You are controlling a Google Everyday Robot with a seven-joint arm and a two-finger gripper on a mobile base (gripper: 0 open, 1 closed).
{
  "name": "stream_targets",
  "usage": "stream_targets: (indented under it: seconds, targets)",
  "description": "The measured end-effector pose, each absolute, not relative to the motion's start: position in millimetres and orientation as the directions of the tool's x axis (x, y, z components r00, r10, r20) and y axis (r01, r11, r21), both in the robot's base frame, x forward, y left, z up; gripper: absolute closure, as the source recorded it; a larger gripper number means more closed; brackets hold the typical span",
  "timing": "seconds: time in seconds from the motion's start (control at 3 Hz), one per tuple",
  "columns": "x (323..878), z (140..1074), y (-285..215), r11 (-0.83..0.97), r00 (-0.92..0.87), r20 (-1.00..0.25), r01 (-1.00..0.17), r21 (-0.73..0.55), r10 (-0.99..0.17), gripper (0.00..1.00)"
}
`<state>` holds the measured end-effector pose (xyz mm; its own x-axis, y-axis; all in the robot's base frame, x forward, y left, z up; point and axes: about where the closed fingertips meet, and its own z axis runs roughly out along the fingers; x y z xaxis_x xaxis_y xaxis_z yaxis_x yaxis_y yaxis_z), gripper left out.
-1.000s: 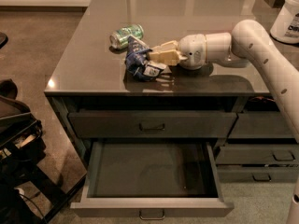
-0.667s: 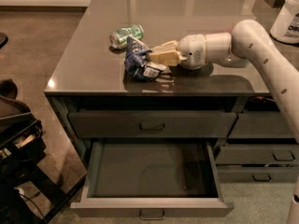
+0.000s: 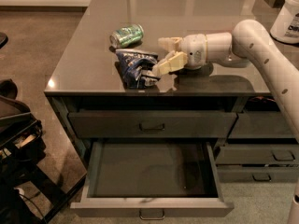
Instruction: Pick blue chip bag from middle drawer and place on counter
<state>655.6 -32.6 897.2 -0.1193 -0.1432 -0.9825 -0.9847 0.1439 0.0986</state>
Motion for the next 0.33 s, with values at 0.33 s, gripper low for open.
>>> stream_targets:
  seconds: [0.33]
  targets:
    - [655.6, 897.2, -32.6, 0.144, -0.119, -0.982, -0.985, 0.099, -0.143, 0.00]
